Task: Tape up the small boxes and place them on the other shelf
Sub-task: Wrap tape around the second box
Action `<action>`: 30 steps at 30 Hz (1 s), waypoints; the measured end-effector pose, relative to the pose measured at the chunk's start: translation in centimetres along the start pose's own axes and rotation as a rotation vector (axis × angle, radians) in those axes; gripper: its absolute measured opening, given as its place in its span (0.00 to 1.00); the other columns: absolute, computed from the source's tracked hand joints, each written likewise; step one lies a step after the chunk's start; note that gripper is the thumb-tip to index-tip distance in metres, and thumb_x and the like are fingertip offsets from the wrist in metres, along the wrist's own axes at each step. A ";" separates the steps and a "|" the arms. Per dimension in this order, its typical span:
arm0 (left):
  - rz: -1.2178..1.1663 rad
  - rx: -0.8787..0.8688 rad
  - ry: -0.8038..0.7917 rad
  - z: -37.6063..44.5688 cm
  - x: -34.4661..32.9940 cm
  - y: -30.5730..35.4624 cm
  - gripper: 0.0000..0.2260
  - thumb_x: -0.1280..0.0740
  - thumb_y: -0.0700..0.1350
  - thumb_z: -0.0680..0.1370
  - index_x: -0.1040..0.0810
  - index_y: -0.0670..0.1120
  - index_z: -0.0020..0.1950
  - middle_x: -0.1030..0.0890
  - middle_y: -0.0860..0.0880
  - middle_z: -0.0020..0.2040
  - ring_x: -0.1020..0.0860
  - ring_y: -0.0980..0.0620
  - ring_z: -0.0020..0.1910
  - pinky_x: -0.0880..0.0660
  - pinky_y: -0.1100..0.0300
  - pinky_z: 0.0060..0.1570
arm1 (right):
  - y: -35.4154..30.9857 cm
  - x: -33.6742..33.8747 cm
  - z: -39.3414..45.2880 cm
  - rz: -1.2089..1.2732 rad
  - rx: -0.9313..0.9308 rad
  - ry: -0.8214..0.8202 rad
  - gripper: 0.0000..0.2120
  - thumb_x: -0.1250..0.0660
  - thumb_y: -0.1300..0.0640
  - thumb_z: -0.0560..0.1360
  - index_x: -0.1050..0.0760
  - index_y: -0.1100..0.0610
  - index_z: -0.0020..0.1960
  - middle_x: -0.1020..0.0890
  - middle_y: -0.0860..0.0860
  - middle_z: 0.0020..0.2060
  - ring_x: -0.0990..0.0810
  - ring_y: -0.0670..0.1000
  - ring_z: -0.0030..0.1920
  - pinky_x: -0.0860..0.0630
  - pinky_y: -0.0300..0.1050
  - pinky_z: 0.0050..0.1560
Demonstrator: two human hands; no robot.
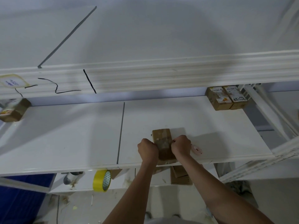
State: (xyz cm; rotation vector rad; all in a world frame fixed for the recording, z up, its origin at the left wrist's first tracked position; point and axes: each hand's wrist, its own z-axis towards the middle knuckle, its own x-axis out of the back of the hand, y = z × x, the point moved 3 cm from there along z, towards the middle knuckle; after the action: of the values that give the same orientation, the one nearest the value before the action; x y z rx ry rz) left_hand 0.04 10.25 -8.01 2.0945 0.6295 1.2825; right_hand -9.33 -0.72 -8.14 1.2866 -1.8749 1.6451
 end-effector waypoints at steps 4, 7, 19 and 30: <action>0.128 -0.040 -0.034 -0.5 -0.4 0.6 0.04 0.35 0.37 0.81 0.21 0.39 0.51 0.23 0.46 0.41 0.26 0.53 0.35 0.27 0.63 0.37 | -0.5 -0.5 -1.0 -0.091 0.025 -0.049 0.06 0.36 0.63 0.81 0.22 0.64 0.52 0.17 0.56 0.48 0.17 0.55 0.49 0.27 0.40 0.42; 0.202 -0.080 -0.072 -0.4 -0.3 1.6 0.06 0.37 0.36 0.81 0.21 0.39 0.54 0.24 0.46 0.43 0.25 0.51 0.37 0.27 0.61 0.38 | -0.9 -0.5 -1.0 -0.138 0.013 -0.086 0.05 0.36 0.63 0.81 0.22 0.63 0.52 0.18 0.54 0.47 0.18 0.55 0.51 0.28 0.41 0.42; 0.133 0.033 -0.155 0.2 -0.3 0.6 0.07 0.29 0.42 0.77 0.24 0.40 0.47 0.20 0.45 0.43 0.26 0.54 0.33 0.29 0.64 0.30 | -0.4 0.8 1.6 -0.061 -0.105 -0.143 0.10 0.24 0.58 0.73 0.22 0.61 0.49 0.15 0.57 0.49 0.16 0.55 0.49 0.20 0.43 0.43; -0.016 0.099 -0.153 -0.3 0.4 0.4 0.20 0.27 0.59 0.74 0.23 0.42 0.45 0.19 0.45 0.41 0.17 0.46 0.36 0.16 0.53 0.36 | -1.1 0.7 0.6 -0.080 -0.044 -0.073 0.16 0.25 0.48 0.74 0.24 0.59 0.49 0.18 0.51 0.44 0.23 0.50 0.40 0.36 0.37 0.28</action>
State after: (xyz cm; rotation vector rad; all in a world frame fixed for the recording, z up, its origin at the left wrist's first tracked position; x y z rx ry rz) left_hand -0.03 10.25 -7.37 2.2387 0.6517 1.0893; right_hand -8.66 -1.49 -7.17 1.4018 -1.8649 1.5283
